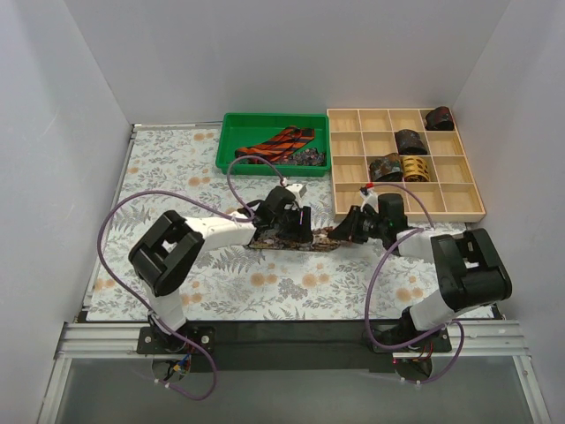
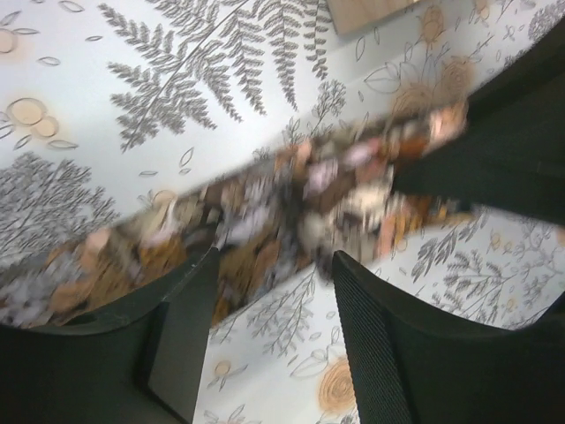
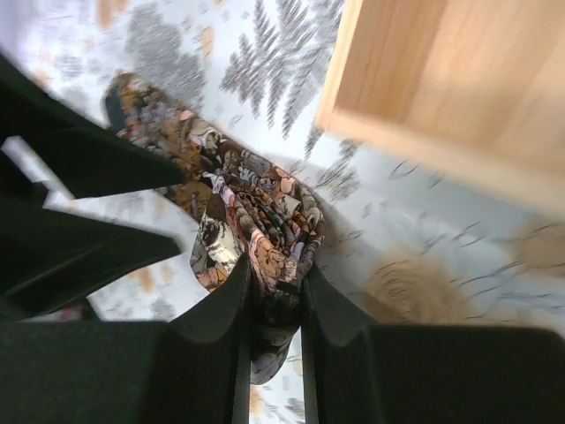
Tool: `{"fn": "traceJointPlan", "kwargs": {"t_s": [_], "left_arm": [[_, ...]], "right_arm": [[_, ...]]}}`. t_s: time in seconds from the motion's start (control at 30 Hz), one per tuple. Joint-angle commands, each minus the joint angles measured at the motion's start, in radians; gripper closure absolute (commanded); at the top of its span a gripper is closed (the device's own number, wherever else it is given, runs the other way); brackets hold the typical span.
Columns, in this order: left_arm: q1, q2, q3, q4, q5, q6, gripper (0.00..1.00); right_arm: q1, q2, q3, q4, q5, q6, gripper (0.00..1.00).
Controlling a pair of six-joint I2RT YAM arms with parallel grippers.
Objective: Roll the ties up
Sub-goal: Roll the tie
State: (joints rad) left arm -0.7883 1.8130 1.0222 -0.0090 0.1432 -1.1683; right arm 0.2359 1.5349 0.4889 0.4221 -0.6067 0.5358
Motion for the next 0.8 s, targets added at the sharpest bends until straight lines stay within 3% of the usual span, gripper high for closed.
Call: {"fn": "traceJointPlan", "kwargs": {"t_s": [0.0,0.07,0.33,0.5,0.63,0.77], "left_arm": [[0.029,-0.151,0.029,-0.155,-0.077,0.094,0.46],[0.069,-0.193,0.027,-0.215,-0.088,0.146,0.40],[0.241,-0.389,-0.002,-0.413,-0.064,0.346,0.39],[0.308,-0.510,-0.074,-0.453,-0.123,0.462,0.39],[0.320,-0.561,-0.151,-0.422,-0.221,0.470,0.39],[0.330,-0.578,-0.186,-0.408,-0.255,0.466,0.39]], "right_arm": [[-0.006,-0.051,0.160,-0.389,0.189,-0.296,0.99],[-0.006,-0.053,0.261,-0.576,0.298,-0.371,0.99],[0.063,0.077,0.566,-1.001,0.656,-0.649,0.99],[0.130,0.143,0.683,-1.097,0.879,-0.688,0.99],[0.198,0.174,0.737,-1.174,1.147,-0.691,0.99],[0.275,0.183,0.755,-1.204,1.318,-0.678,0.99]]}}
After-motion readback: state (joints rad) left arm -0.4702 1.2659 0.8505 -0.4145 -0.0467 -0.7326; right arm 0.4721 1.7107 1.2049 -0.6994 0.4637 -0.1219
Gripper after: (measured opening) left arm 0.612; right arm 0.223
